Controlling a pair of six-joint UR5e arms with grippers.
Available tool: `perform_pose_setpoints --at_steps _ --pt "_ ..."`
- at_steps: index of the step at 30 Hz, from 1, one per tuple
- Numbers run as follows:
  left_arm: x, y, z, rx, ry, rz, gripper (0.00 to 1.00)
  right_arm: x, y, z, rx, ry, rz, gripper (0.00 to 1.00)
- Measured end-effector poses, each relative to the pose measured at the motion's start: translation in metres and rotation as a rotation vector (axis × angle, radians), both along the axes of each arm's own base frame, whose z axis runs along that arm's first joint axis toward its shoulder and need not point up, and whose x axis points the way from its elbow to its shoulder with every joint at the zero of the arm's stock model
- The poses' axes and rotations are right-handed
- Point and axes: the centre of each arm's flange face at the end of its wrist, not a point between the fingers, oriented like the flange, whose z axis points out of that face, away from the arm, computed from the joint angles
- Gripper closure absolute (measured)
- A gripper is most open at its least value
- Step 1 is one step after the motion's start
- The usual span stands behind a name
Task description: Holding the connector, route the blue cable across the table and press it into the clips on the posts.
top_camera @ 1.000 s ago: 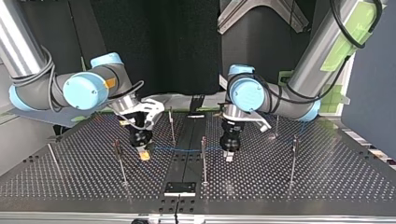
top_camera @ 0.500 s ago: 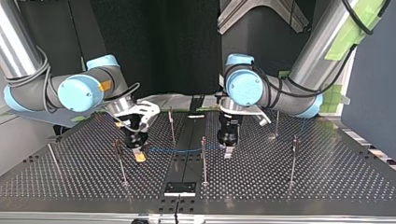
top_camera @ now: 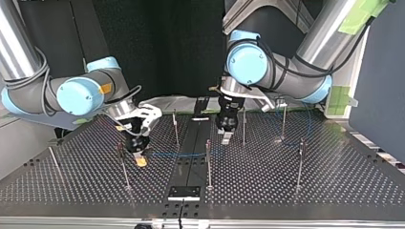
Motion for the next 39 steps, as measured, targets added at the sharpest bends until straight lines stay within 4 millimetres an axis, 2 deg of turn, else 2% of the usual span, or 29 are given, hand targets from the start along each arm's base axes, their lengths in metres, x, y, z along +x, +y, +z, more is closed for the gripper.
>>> perform_pose_setpoints --at_steps 7,11,21,35,39 --pt "-0.026 -0.010 0.017 0.016 -0.034 -0.031 0.00 -0.002 0.002 0.009 -0.010 -0.005 -0.001 1.00" --pt "-0.039 -0.019 0.038 0.023 -0.089 -0.035 0.00 -0.004 0.005 0.015 -0.014 -0.008 -0.003 1.00" --pt "-0.055 -0.050 0.072 0.021 -0.163 -0.033 0.00 -0.009 0.007 0.021 -0.007 -0.003 -0.035 1.00" --pt "-0.073 -0.099 0.061 0.057 -0.123 -0.039 0.00 -0.010 0.007 0.020 -0.004 0.000 -0.049 1.00" --pt "-0.069 -0.105 0.056 0.097 -0.104 -0.019 0.00 -0.011 0.007 0.020 -0.004 0.000 -0.049 1.00"
